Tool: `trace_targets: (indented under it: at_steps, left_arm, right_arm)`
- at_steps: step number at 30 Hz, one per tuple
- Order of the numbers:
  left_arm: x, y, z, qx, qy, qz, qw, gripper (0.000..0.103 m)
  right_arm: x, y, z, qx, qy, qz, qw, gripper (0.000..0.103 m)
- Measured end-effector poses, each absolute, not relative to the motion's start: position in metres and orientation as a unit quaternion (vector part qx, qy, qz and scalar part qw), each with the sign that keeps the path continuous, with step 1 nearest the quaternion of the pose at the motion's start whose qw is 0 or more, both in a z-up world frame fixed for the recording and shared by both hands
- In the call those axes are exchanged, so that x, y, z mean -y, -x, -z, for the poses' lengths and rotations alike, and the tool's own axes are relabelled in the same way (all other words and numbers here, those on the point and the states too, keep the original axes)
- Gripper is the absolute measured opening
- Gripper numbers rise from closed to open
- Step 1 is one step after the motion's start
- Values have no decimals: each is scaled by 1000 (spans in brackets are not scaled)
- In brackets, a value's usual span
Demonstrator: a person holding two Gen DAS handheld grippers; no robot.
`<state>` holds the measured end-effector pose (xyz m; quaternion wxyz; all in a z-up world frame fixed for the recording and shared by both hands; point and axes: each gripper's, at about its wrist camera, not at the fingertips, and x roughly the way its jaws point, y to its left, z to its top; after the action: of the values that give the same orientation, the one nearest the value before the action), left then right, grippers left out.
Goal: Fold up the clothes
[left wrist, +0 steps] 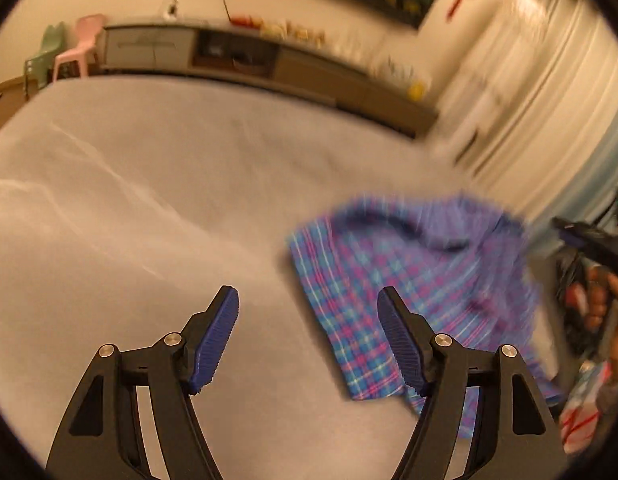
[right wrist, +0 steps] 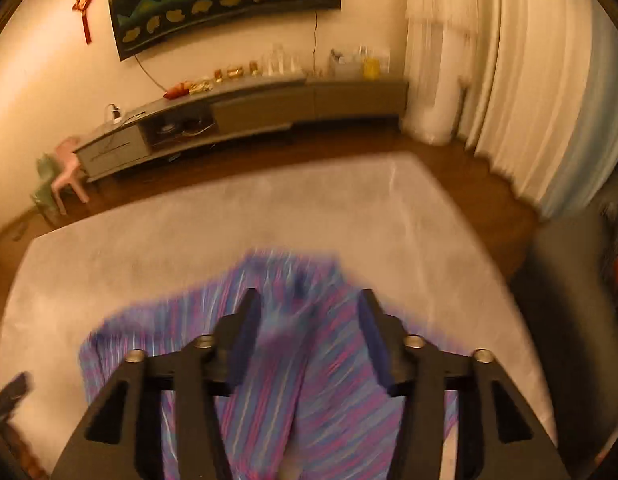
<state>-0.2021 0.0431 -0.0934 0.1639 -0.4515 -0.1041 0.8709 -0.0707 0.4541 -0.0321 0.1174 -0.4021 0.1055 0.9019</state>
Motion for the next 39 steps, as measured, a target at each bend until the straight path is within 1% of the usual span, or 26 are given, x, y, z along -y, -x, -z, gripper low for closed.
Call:
trace_targets:
  at_steps: [3, 5, 7, 8, 9, 10, 11, 12, 13, 14, 15, 16, 19, 21, 23, 24, 25, 26, 27, 28, 31, 32, 33, 35, 37, 39]
  left_arm:
    - [-89, 211, 122, 84, 476, -858, 173, 75]
    - [-114, 219, 133, 65, 490, -852, 175, 75]
    - [-137, 225, 143, 27, 495, -855, 155, 74]
    - [-146, 225, 143, 1, 479, -866, 141, 59]
    - [-146, 227, 142, -5, 478, -868, 135, 47]
    - [-146, 230, 141, -11, 477, -869, 129, 13]
    - [-146, 233, 140, -18, 476, -871, 123, 7]
    - [-145, 235, 139, -24, 475, -872, 117, 6]
    - [-145, 238, 139, -30, 474, -873, 110, 5]
    - [-130, 244, 135, -32, 474, -875, 93, 3]
    - [-116, 249, 131, -34, 474, -877, 76, 3]
    - [-92, 255, 127, -26, 475, -878, 58, 3]
    - [-17, 272, 105, -20, 462, -886, 2, 3]
    - [27, 275, 83, 4, 458, -889, -1, 3]
    - [58, 268, 68, 50, 465, -884, 24, 5]
    - [58, 260, 69, 65, 468, -881, 30, 7]
    - [59, 251, 70, 80, 471, -878, 35, 14]
    - [59, 242, 71, 95, 473, -875, 40, 31]
    - [59, 234, 72, 110, 476, -871, 46, 42]
    - [60, 225, 73, 124, 478, -868, 51, 57]
    - [71, 180, 76, 204, 455, -865, 57, 63]
    - [75, 167, 77, 232, 448, -862, 53, 73]
    - [69, 161, 82, 241, 455, -855, 60, 76]
    - [57, 150, 91, 259, 468, -842, 75, 77]
    - [36, 151, 100, 247, 486, -833, 94, 77]
    - [22, 158, 111, 230, 497, -832, 89, 77]
  right_arm:
    - [-463, 29, 62, -113, 407, -903, 80, 65]
    - [-457, 20, 81, -100, 420, -901, 47, 73]
    - [-450, 13, 103, -77, 437, -896, 16, 75]
    - [-450, 17, 120, -62, 448, -892, 5, 75]
    - [-446, 22, 132, -47, 457, -888, -2, 75]
    - [-441, 24, 143, -31, 465, -885, -7, 75]
    - [-437, 32, 154, -5, 472, -881, -2, 75]
    - [-434, 38, 163, 26, 476, -879, 11, 75]
    - [-434, 42, 170, 50, 480, -875, 25, 65]
    - [-436, 46, 176, 60, 488, -870, 34, 32]
    - [-440, 49, 180, 59, 496, -865, 42, 16]
    - [-444, 47, 179, 52, 497, -865, 43, 5]
    - [-451, 37, 163, 28, 482, -875, 41, 3]
    - [-451, 29, 149, 5, 470, -882, 37, 3]
    - [-440, 24, 129, 0, 454, -890, 34, 5]
    - [-433, 23, 118, 2, 445, -895, 33, 7]
    - [-422, 25, 107, 7, 436, -900, 29, 20]
    - [-409, 28, 97, 14, 427, -904, 23, 52]
    - [-391, 39, 86, 23, 417, -908, 11, 64]
    - [-370, 49, 76, 38, 404, -914, -8, 76]
    - [-295, 82, 57, 122, 393, -908, -75, 78]
    - [-270, 96, 59, 150, 395, -901, -98, 79]
    - [-245, 111, 64, 178, 399, -891, -120, 79]
    - [-202, 145, 80, 224, 413, -869, -156, 79]
    - [-169, 186, 107, 257, 436, -844, -179, 79]
    - [-153, 215, 141, 274, 461, -822, -194, 79]
